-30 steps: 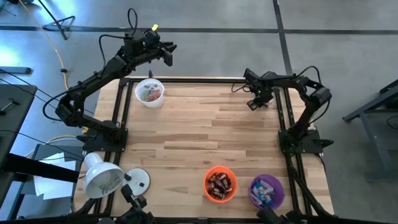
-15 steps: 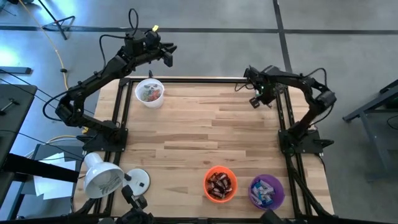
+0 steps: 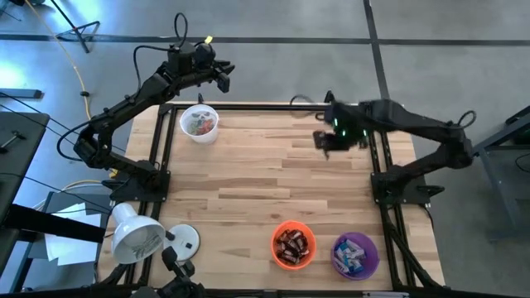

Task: Organize candy in baskets
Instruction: Put the brown chocolate into the orange bucket

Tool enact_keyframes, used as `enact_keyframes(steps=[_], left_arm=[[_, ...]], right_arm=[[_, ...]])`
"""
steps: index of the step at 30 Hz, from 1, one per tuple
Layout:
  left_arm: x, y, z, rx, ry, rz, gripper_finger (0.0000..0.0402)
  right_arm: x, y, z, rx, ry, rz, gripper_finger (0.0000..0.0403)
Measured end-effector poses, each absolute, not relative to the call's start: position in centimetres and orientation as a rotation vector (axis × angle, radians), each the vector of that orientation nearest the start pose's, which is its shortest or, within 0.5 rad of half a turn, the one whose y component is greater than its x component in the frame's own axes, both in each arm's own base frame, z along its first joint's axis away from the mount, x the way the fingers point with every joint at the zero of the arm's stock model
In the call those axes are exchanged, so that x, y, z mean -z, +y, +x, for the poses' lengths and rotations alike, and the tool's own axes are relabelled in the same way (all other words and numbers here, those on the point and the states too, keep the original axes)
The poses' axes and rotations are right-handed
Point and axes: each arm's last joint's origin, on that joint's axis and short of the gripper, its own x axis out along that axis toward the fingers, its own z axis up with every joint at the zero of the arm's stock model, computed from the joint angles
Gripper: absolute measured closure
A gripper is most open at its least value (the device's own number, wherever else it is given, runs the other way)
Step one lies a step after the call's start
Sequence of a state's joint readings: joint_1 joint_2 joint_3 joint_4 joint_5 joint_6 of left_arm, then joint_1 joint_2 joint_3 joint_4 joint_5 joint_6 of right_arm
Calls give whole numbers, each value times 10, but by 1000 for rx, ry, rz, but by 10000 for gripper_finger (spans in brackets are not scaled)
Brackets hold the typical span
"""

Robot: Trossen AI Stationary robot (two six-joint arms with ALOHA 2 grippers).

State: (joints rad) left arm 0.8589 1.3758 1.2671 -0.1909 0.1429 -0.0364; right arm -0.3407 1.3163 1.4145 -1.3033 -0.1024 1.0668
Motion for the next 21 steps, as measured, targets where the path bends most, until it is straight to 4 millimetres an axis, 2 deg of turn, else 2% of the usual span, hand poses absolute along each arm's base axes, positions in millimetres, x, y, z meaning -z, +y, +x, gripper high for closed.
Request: enact_keyframes(steps=[3, 6, 9, 14, 17, 21], left_arm=[[-367, 233, 206, -714, 259, -173, 302], [-366, 232, 206, -705, 270, -166, 302], [-365, 231, 207, -674, 279, -176, 302], [-365, 229, 210, -641, 274, -193, 302], [-365, 226, 212, -636, 264, -227, 302], [-365, 221, 217, -619, 247, -283, 302]], right_arm=[[-378, -26, 229, 817, 882, 1237, 402], [-390, 18, 245, 807, 843, 1287, 402], [-388, 58, 264, 790, 886, 1322, 402], [-373, 119, 292, 765, 1020, 1341, 403], [-370, 149, 303, 762, 1049, 1370, 403], [-374, 184, 309, 700, 1055, 1441, 403]])
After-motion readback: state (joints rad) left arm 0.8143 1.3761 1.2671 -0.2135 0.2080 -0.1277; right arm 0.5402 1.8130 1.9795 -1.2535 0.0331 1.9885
